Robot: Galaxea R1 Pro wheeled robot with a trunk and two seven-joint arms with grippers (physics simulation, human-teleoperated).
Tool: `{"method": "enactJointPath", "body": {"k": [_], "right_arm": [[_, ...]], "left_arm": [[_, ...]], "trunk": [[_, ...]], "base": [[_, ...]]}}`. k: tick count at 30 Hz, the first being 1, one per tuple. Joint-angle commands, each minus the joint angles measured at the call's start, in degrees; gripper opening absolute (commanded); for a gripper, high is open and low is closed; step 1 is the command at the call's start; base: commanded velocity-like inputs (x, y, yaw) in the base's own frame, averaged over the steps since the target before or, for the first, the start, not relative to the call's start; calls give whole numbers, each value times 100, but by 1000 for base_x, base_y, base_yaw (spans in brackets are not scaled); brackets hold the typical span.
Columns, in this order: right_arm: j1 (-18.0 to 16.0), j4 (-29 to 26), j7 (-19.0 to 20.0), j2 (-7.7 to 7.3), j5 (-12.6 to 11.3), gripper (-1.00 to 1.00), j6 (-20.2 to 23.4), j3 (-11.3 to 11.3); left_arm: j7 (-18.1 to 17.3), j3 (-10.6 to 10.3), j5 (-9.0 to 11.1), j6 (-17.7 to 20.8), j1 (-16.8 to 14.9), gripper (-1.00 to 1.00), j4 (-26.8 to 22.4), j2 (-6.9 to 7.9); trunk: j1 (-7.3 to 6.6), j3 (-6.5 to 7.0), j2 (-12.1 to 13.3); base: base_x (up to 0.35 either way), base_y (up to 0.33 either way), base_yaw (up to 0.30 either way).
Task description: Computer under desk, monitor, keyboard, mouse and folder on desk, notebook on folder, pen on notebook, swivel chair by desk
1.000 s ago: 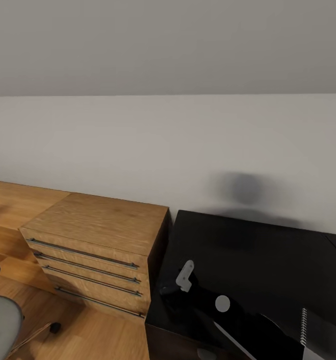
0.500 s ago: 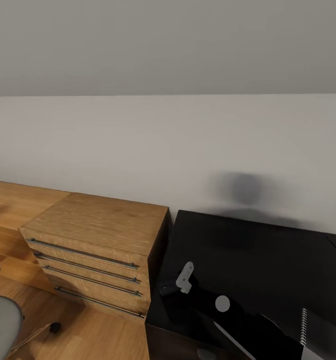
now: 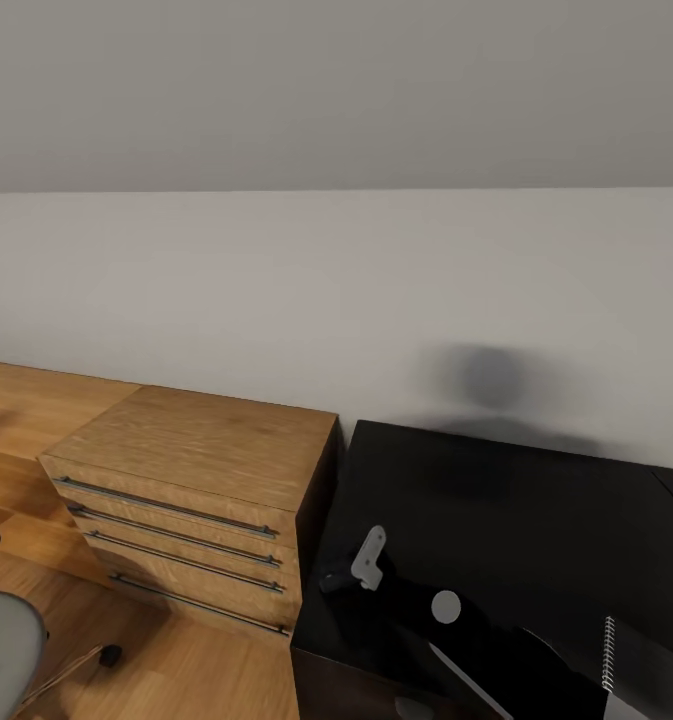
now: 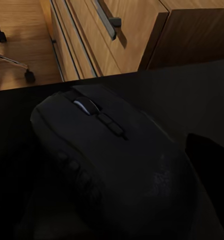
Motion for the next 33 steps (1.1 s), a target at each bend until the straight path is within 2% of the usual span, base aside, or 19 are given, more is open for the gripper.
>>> {"method": "enactJointPath", "body": {"k": [1, 26, 33], "right_arm": [[-2, 140, 49, -6, -65, -100, 33, 11], [-3, 110, 141, -7, -60, -100, 33, 1], [-3, 102, -16, 10, -67, -100, 39, -19]], "left_arm": [[27, -22, 60, -31, -1, 100, -5, 6], [27, -22, 62, -31, -1, 100, -5, 7], [27, -22, 64, -31, -1, 100, -5, 7]], "trunk": [[0, -6, -2], [0, -6, -2], [0, -6, -2]], "base": [[0, 0, 0], [0, 0, 0], [0, 0, 0]]}}
